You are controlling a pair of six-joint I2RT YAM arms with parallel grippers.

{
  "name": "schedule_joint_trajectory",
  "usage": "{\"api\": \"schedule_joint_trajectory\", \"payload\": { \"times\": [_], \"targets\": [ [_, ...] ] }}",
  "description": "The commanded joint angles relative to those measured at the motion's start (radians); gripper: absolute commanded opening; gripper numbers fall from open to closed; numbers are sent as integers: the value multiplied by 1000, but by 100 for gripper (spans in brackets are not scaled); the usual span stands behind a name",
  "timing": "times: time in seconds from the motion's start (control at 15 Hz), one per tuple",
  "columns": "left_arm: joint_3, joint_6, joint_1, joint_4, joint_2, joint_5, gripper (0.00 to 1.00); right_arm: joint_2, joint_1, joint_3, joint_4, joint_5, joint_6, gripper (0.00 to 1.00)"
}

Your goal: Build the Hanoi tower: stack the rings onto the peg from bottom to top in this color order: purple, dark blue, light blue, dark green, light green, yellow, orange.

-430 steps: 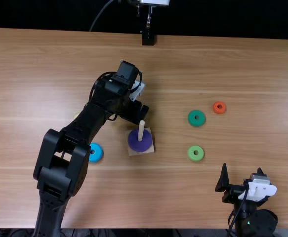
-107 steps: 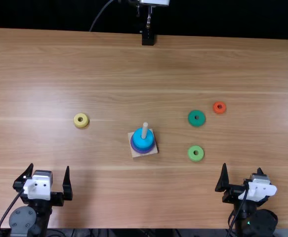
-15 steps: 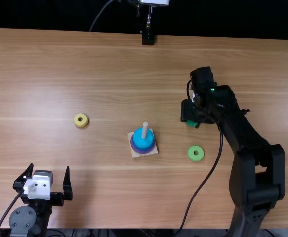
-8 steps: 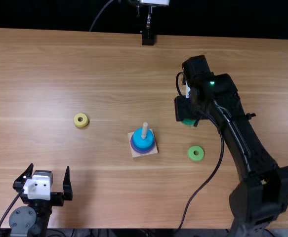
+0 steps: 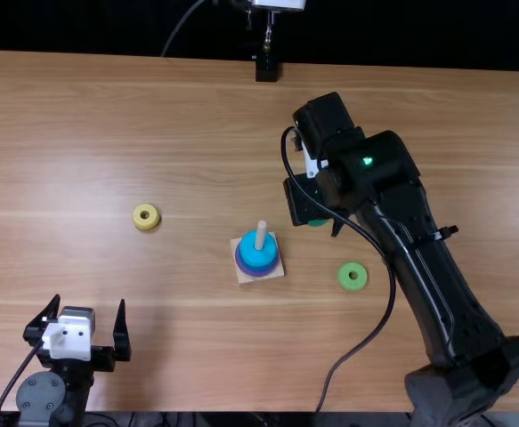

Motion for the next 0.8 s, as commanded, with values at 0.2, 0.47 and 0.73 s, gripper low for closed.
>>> {"api": "schedule_joint_trajectory", "payload": {
  "times": [0.2, 0.47, 0.73],
  "targets": [
    [-104, 13, 7, -79, -12, 1, 100, -39, 85, 60, -9, 4, -6, 0],
    [-104, 13, 7, -79, -12, 1, 100, -39, 132, 80, -8, 4, -1, 0],
    [-104, 13, 7, -79, -12, 1, 100, -38, 164, 83, -6, 4, 7, 0]
  ]
}}
